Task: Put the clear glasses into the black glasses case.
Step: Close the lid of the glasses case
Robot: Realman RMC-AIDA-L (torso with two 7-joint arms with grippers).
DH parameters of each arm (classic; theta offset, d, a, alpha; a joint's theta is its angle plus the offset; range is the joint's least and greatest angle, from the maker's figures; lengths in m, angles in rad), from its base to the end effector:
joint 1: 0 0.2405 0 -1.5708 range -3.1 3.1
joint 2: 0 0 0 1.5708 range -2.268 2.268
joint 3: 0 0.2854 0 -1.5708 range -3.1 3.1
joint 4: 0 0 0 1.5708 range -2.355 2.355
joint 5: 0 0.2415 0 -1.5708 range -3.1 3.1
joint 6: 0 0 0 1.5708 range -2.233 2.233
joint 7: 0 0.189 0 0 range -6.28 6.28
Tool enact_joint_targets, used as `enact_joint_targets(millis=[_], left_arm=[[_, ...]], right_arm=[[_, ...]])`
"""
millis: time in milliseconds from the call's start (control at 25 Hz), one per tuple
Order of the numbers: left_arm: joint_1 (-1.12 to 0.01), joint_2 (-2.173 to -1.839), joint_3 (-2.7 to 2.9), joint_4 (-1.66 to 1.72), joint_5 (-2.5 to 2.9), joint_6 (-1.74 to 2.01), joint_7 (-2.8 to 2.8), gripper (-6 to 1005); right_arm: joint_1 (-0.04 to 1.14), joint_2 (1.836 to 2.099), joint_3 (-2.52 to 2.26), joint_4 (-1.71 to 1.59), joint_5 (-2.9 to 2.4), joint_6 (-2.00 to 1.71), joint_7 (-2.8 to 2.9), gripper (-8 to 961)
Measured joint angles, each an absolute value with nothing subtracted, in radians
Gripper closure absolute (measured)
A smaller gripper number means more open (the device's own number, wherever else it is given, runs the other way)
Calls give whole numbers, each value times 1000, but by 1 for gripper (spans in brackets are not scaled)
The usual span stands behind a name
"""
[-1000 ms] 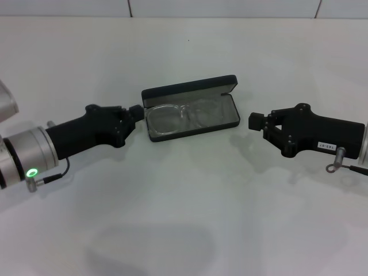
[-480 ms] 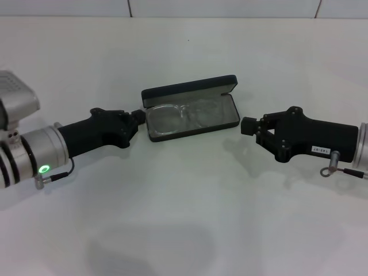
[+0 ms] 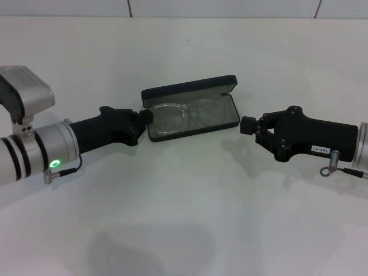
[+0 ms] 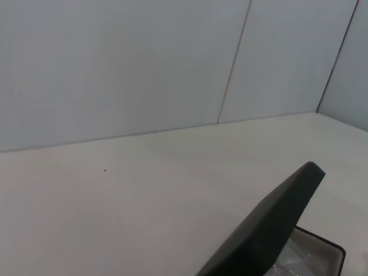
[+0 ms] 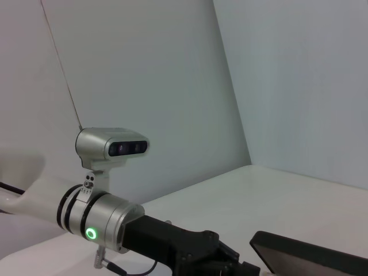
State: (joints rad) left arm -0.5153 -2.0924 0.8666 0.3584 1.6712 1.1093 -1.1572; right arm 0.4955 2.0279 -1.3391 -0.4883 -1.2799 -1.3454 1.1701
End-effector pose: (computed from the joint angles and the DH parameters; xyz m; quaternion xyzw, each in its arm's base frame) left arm -0.3312 0.3990 -0.1127 -0.8951 -0.2907 -0.2210 0.2556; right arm 0.2504 0.3803 -0.1022 -0.9255 0.1722 0.3123 0.1279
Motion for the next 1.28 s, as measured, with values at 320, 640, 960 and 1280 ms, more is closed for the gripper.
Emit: enact_joint_targets(millis=[320,640,960,1280], left_arm=[[-540,-2095,867,352,1670,1103,-1155,956],[-541,-2096,867,348,1665,1116,-1151,954],[-448,-2094,857,406,1623,1265,-1100,953],[-492,-2094,908,413,1301,1343,-1015,956]], right_arm=[[495,2028,-1339,-488,-1279,-1345,1169,936],[492,2028,-1339,-488,-1279,-1345,1169,936],[484,2028,-1339,-487,-1279,-1353,1168,934],[472,2028,-1345,-478,-1279,-1359,1167,931]])
